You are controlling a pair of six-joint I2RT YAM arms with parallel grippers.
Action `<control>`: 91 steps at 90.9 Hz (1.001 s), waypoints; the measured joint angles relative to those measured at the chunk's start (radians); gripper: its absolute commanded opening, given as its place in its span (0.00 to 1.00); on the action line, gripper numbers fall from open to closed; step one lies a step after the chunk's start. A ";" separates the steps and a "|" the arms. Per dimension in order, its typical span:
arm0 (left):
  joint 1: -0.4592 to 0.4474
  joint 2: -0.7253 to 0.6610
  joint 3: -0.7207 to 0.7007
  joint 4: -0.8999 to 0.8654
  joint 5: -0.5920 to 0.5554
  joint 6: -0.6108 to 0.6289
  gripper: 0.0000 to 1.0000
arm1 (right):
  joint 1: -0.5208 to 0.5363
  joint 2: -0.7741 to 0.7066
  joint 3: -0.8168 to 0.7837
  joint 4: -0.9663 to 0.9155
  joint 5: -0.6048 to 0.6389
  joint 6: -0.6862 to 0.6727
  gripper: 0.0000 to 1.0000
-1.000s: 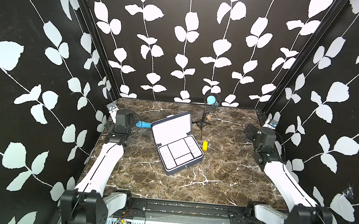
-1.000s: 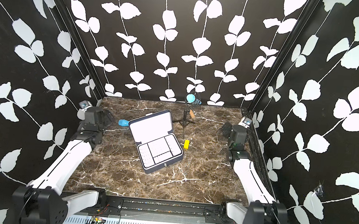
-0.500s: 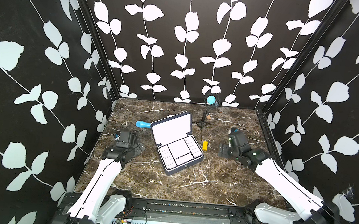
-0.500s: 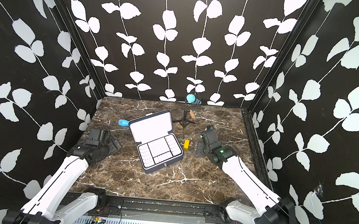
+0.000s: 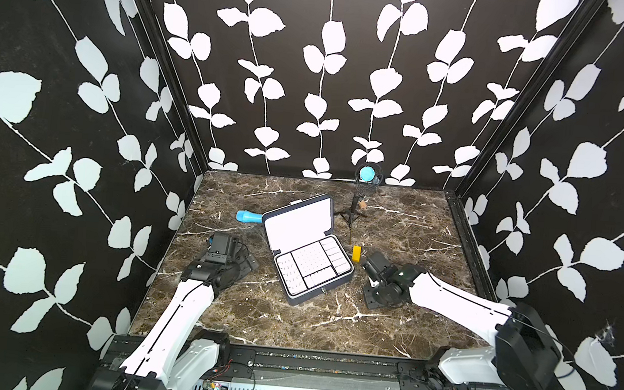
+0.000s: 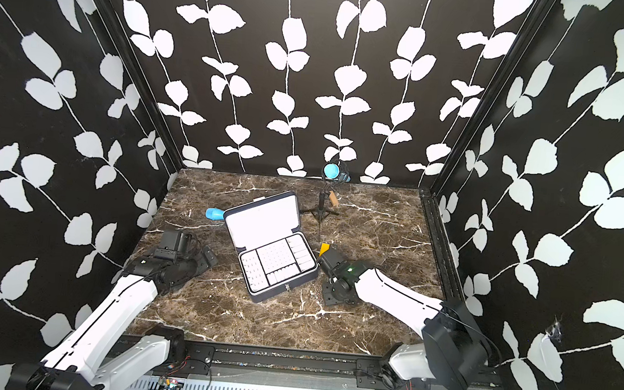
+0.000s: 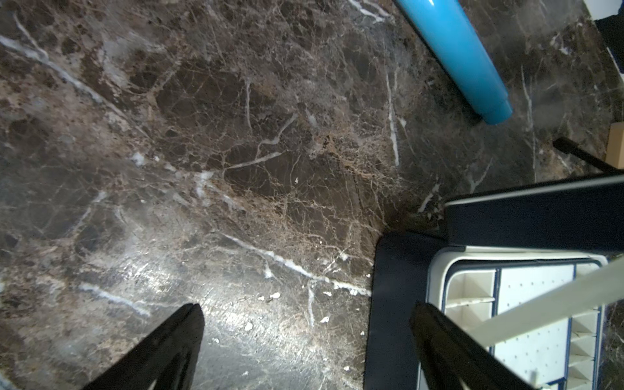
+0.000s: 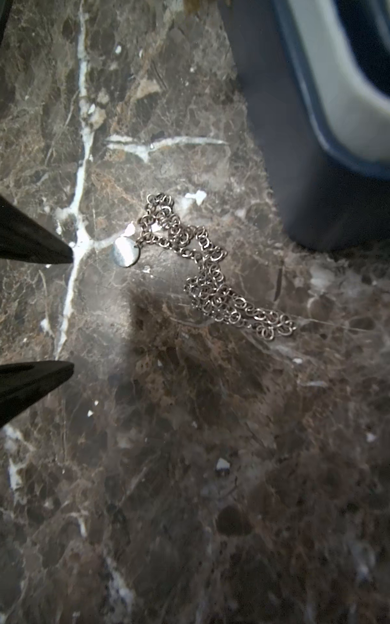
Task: Put jewelry chain into jewelry box
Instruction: Pick up the necklace from the center of the board.
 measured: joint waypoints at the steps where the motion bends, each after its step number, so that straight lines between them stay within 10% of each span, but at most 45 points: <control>1: 0.000 0.001 0.000 0.002 0.001 0.000 0.99 | 0.002 0.006 0.000 0.005 -0.002 0.002 0.43; 91: 0.000 0.047 -0.018 0.051 0.024 0.017 0.98 | 0.039 0.230 0.100 0.092 -0.039 -0.007 0.17</control>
